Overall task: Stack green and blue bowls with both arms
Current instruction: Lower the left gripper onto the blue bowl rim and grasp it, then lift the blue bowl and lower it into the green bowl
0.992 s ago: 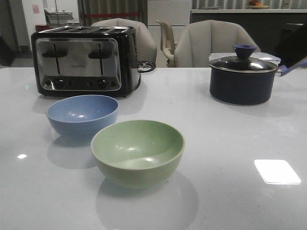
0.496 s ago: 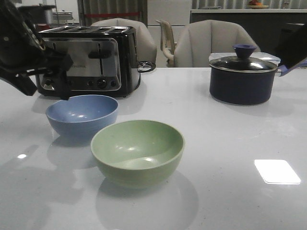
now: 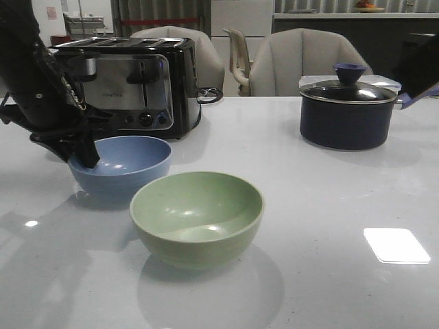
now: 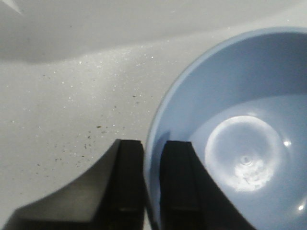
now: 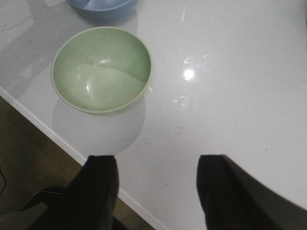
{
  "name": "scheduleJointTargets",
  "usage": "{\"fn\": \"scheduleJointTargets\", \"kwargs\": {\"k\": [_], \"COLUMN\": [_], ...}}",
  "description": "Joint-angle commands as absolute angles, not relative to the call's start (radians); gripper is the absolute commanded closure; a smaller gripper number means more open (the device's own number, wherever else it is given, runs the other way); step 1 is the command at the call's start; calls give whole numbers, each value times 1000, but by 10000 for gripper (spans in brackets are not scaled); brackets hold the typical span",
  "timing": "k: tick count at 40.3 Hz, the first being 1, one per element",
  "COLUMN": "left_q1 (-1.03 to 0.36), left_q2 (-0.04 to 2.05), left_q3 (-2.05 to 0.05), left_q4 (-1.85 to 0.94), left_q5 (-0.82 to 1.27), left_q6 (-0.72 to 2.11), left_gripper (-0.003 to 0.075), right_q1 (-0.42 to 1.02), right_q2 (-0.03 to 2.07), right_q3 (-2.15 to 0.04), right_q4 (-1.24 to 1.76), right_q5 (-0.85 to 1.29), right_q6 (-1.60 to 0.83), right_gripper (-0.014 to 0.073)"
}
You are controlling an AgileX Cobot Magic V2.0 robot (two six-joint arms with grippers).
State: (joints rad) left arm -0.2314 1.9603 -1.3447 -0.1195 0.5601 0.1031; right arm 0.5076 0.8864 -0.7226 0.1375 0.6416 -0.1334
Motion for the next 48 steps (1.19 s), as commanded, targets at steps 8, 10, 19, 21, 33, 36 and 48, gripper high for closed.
{"fn": "scheduleJointTargets", "kwargs": {"k": [8,10,19,21,33,36,48], "left_q1": [-222,-222,-271,-290,-453,-484,-515], "left_q2": [1802,1759,1585,1563,1539,1555,1675], "left_q3": [-1441,-1454,-1460,-1451,-1331,-1298,-1264], "left_q4": [-133,-133,-149,-165,-211,-213,-304], "left_q5": [664,693,814,838,804,753,615], "left_q6": [105,105,138,158,172,172,172], "left_gripper": [620,620,620,620,620,620,619], "right_q1": [507,507,507,507,507,507,507], "right_q2": [873,873,873,873,873,873,873], "right_q3": [-753,-753,-753,-753,-753,-753,-753], "right_q4": [133,133,133,133,133,133,133], "right_q5": [579,579,579,579,579,579,579], "right_q6": [-140,-140,-140,-140,-140,-140,-140], "right_gripper": [112,112,112,112,112,112,112]}}
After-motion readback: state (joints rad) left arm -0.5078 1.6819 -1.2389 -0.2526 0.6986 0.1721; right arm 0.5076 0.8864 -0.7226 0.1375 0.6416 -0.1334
